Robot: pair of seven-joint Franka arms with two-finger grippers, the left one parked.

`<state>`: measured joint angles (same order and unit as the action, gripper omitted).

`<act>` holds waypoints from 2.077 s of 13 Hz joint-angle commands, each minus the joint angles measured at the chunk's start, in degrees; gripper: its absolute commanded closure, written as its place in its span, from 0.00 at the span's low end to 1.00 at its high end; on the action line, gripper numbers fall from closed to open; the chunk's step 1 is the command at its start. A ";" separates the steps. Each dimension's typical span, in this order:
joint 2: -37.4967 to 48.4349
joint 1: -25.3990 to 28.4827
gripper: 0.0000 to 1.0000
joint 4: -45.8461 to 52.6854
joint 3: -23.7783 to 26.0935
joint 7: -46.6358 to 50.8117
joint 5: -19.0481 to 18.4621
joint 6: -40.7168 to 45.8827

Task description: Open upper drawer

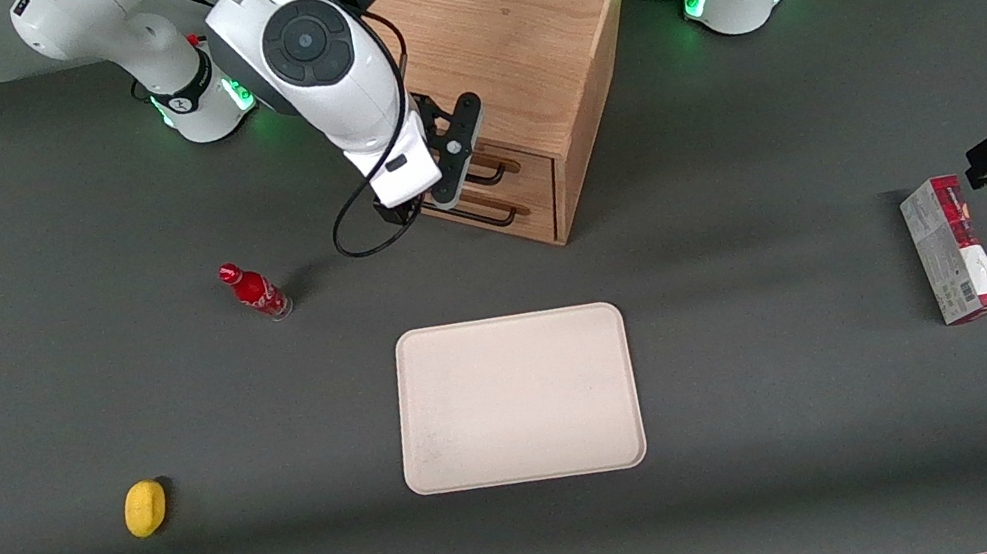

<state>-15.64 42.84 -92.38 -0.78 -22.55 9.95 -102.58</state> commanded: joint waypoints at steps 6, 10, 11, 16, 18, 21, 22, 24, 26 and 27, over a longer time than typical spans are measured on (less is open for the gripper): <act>-0.09 0.05 0.00 -4.65 -0.10 -1.97 1.83 -5.95; -0.18 1.19 0.00 -7.02 -0.10 -2.76 1.83 -8.50; -0.18 1.19 0.00 -7.64 -0.10 -3.20 1.83 -9.21; -1.76 0.93 0.00 -8.08 -0.27 -3.91 1.83 -11.41; -2.11 0.93 0.00 -7.82 -0.27 -3.82 1.83 -11.41; -2.11 0.75 0.00 -7.47 -0.45 -3.65 1.83 -11.32; -2.11 0.66 0.00 -7.12 -0.53 -3.64 1.83 -11.32; -2.29 0.31 0.00 -6.33 -0.71 -3.64 1.74 -11.32; -3.42 -1.00 0.00 -4.93 -0.71 -3.91 1.74 -11.32; -3.95 -1.88 0.00 -4.22 -0.71 -3.91 1.74 -11.32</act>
<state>-17.79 42.57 -99.42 -0.96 -24.64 10.04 -113.73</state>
